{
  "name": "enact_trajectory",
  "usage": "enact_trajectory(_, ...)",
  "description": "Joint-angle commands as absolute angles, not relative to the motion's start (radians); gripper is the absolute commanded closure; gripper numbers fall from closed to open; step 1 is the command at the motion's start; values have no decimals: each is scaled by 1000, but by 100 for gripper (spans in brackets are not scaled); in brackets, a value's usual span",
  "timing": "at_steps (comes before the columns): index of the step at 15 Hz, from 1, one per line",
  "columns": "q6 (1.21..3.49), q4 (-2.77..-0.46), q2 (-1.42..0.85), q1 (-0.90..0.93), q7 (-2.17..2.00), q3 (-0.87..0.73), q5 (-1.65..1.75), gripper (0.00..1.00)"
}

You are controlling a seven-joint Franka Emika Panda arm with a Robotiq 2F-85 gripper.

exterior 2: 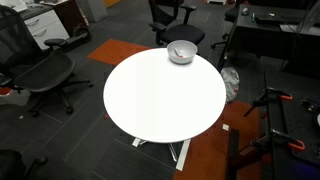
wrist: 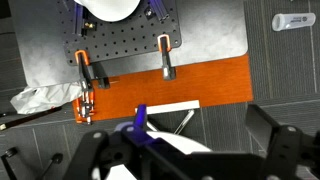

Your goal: Take the orange marker out of the grey bowl

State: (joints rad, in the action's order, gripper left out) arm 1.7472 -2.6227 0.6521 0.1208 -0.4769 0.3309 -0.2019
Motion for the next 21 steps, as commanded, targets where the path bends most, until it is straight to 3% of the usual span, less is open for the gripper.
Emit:
enact_trajectory(1, 1745, -2621, 650, 129, -481, 323, -197, 0)
enact_trajectory(11, 1792, -2600, 648, 108, -489, 322, -172, 0)
enact_trajectory(21, 2016, -2455, 530, -87, -615, 252, 8, 0)
